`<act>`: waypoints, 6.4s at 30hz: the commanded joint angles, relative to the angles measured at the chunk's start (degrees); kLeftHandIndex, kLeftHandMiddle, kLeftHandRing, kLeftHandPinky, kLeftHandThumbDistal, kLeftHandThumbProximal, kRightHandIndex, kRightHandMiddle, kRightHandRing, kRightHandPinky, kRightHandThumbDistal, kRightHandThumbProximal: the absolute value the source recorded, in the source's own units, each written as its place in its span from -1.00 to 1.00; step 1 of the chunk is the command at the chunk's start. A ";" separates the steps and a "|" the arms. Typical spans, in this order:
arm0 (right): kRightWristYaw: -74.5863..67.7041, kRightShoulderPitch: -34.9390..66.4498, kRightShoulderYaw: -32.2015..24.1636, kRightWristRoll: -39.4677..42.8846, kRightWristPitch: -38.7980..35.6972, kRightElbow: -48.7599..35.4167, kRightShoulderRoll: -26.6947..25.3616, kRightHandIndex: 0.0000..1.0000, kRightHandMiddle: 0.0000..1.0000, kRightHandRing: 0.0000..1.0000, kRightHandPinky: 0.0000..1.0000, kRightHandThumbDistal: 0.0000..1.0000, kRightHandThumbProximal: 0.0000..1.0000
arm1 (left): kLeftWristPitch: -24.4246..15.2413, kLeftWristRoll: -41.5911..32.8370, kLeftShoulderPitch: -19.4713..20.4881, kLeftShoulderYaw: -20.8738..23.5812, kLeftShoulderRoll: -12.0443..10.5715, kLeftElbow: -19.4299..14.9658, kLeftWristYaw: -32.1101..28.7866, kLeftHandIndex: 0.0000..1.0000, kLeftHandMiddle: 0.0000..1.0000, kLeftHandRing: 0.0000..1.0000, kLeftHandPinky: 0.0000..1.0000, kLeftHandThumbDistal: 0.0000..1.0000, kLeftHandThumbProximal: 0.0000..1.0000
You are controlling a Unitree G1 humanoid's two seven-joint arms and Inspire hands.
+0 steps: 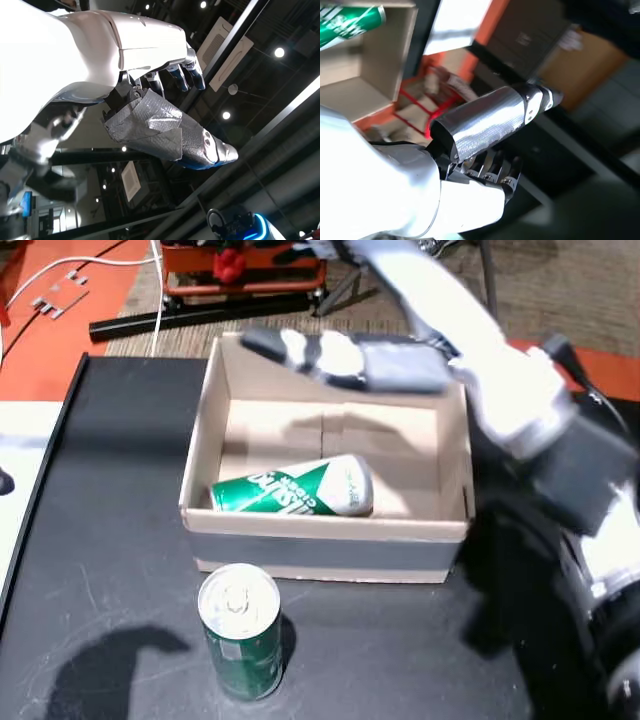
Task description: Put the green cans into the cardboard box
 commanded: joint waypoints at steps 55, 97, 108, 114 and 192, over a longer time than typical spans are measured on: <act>29.93 36.66 -17.03 41.87 -18.12 -37.41 12.20 0.18 0.26 0.33 0.73 1.00 0.59 | -8.68 11.71 -0.40 -1.97 -0.31 6.14 -0.46 0.26 0.48 0.73 0.75 1.00 0.12; 26.97 40.45 -18.14 45.78 -13.00 -36.31 10.95 0.09 0.15 0.24 0.54 1.00 0.38 | -22.42 29.49 -10.48 -14.51 6.73 23.41 -1.28 0.39 0.59 0.68 0.65 1.00 -0.33; 35.31 38.24 -20.93 50.27 -14.22 -32.04 10.01 0.13 0.17 0.29 0.84 1.00 0.43 | -25.31 30.14 -12.71 -15.81 5.47 25.49 -1.01 0.34 0.60 0.68 0.62 1.00 -0.22; 40.34 36.89 -22.51 53.30 -12.69 -30.74 9.93 0.14 0.18 0.32 0.90 1.00 0.41 | -26.67 29.49 -15.27 -15.48 6.97 26.80 -1.64 0.41 0.63 0.69 0.68 1.00 -0.26; 43.85 36.46 -31.41 55.44 4.57 -36.56 15.40 0.17 0.17 0.32 0.61 1.00 0.14 | -18.15 36.57 -21.60 -17.93 14.95 32.93 1.46 0.62 0.72 0.79 0.69 1.00 -0.60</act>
